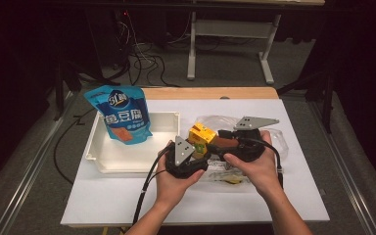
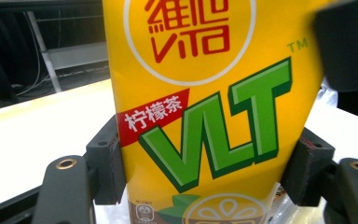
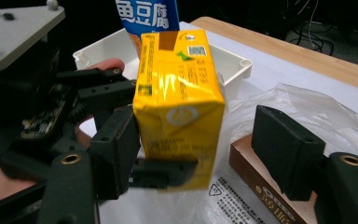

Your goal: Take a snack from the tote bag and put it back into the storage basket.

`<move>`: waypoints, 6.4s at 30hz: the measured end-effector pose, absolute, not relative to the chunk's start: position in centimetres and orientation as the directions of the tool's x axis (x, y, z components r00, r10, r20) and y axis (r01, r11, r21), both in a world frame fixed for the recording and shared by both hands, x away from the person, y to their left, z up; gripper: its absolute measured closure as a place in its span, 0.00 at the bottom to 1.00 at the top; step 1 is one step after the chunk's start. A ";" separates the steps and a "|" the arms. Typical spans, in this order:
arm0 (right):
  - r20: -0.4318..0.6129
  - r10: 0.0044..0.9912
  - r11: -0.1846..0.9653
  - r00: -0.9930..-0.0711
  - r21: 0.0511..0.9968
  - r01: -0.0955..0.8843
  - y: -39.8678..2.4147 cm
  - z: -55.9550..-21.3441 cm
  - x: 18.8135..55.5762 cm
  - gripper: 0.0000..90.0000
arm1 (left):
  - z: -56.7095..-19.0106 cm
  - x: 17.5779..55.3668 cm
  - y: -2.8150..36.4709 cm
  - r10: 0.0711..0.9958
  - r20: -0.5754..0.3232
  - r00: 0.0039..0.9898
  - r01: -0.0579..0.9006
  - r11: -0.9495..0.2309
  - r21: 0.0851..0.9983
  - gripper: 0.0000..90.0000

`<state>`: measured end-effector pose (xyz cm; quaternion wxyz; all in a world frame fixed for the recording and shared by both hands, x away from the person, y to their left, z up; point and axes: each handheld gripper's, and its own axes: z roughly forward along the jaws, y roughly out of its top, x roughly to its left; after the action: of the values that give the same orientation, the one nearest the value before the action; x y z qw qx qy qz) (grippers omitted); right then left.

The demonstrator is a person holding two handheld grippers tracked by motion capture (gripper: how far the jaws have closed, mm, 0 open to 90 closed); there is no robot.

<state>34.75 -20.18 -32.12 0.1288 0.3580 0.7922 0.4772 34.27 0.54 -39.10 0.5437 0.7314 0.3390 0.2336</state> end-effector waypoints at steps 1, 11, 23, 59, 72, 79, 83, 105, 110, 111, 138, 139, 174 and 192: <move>0.139 0.688 0.283 -0.713 0.853 0.439 -20.4 -32.1 34.6 0.36 | -39.0 34.4 0.7 0.752 -0.033 0.658 0.248 -0.175 0.953 0.33; 0.147 0.727 0.234 -0.670 0.865 0.443 -23.0 -32.6 33.8 0.35 | -38.6 35.0 2.1 0.781 -0.062 0.622 0.262 -0.133 0.956 0.33; 0.172 0.777 0.192 -0.606 0.851 0.488 -26.3 -36.4 32.4 0.35 | -38.1 36.0 4.4 0.815 -0.091 0.572 0.274 -0.085 0.958 0.33; 0.212 0.858 0.089 -0.467 0.835 0.542 -32.6 -41.9 27.0 0.35 | -42.1 41.4 7.4 0.902 -0.101 0.420 0.310 -0.038 0.950 0.33; 0.230 0.850 0.087 -0.474 0.826 0.556 -32.5 -42.2 27.2 0.35 | -44.2 44.1 7.0 0.934 -0.101 0.343 0.367 -0.034 0.929 0.33; 0.250 0.842 0.075 -0.479 0.824 0.562 -32.5 -42.3 27.2 0.36 | -44.9 45.1 6.6 0.942 -0.105 0.318 0.403 -0.034 0.915 0.33; 0.255 0.840 0.071 -0.478 0.822 0.564 -32.6 -42.3 27.2 0.36 | -45.3 45.6 6.4 0.947 -0.100 0.305 0.429 -0.043 0.902 0.33; 0.271 0.840 0.059 -0.470 0.815 0.576 -32.7 -42.6 27.4 0.37 | -46.6 46.8 5.9 0.953 -0.080 0.291 0.521 -0.088 0.849 0.32; 0.269 0.844 0.058 -0.465 0.815 0.577 -32.7 -42.6 27.4 0.38 | -46.6 46.7 5.9 0.953 -0.069 0.296 0.520 -0.101 0.848 0.32; 0.269 0.844 0.058 -0.464 0.814 0.578 -32.8 -42.6 27.4 0.38 | -46.6 46.7 5.9 0.953 -0.069 0.297 0.522 -0.101 0.847 0.32; 0.259 0.850 0.067 -0.458 0.809 0.584 -32.5 -42.9 27.4 0.39 | -44.5 41.4 9.4 0.900 -0.101 0.424 0.565 -0.176 0.806 0.32; 0.260 0.850 0.067 -0.458 0.810 0.583 -32.5 -42.9 27.4 0.39 | -44.3 40.7 9.8 0.896 -0.083 0.435 0.550 -0.192 0.813 0.35; 0.258 0.846 0.077 -0.467 0.807 0.585 -32.2 -43.0 27.4 0.39 | -46.3 45.9 8.2 0.858 -0.162 0.488 0.663 -0.244 0.708 1.00; 0.256 0.847 0.083 -0.466 0.802 0.591 -31.8 -43.1 27.4 0.40 | -46.7 47.6 8.8 0.888 -0.184 0.421 0.715 -0.200 0.670 1.00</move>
<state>27.39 -31.82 -43.12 0.1392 0.4975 0.7228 0.4590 47.59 8.80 -46.65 0.3541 0.7648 0.5242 0.1222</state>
